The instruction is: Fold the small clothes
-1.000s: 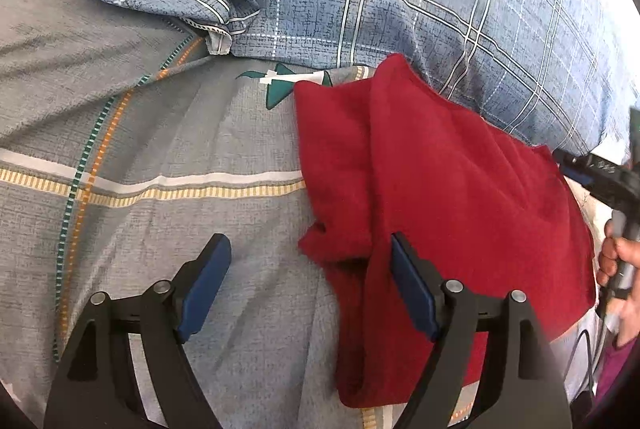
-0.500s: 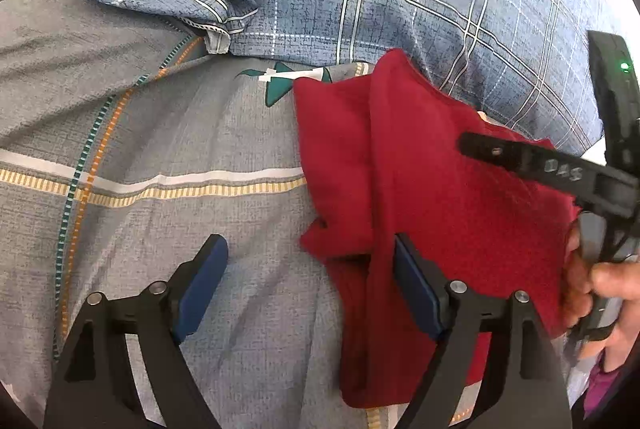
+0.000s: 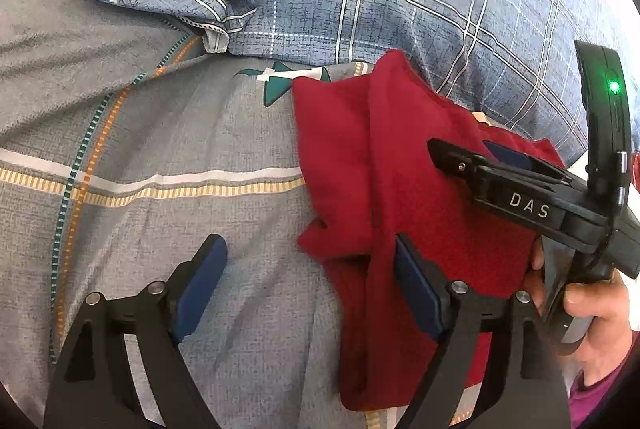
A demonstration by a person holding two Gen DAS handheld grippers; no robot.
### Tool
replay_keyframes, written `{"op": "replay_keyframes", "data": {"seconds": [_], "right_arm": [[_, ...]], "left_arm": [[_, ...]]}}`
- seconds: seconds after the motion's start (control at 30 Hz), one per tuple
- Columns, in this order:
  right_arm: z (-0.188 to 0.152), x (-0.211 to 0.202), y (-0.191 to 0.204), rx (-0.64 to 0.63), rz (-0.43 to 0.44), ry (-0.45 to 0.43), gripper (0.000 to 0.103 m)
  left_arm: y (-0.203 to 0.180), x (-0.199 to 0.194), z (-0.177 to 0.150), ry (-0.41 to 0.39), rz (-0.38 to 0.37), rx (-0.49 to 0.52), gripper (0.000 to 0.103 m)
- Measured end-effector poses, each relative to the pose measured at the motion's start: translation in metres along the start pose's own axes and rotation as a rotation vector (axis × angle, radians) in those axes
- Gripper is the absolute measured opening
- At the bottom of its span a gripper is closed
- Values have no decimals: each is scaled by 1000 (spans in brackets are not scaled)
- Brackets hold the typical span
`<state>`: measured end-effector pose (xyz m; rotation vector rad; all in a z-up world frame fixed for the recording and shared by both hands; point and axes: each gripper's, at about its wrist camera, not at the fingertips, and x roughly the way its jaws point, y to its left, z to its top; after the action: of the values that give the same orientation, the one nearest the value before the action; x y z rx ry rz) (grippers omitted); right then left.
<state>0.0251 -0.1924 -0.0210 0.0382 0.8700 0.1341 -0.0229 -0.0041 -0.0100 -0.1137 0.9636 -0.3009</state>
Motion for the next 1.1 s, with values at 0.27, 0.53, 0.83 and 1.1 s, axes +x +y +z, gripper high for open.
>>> {"op": "replay_keyframes", "data": {"seconds": [0.27, 0.53, 0.83, 1.1], "right_arm": [[2, 3, 1, -15, 20, 17, 96], [7, 1, 8, -6, -32, 34, 97], [34, -9, 28, 1, -84, 3, 96], [43, 36, 46, -9, -123, 43, 97]], "left_arm": [[-2, -10, 2, -36, -42, -3, 84], [-8, -16, 2, -61, -21, 43, 84], [-7, -17, 5, -98, -10, 45, 84], [-1, -14, 7, -96, 0, 20, 84]]}}
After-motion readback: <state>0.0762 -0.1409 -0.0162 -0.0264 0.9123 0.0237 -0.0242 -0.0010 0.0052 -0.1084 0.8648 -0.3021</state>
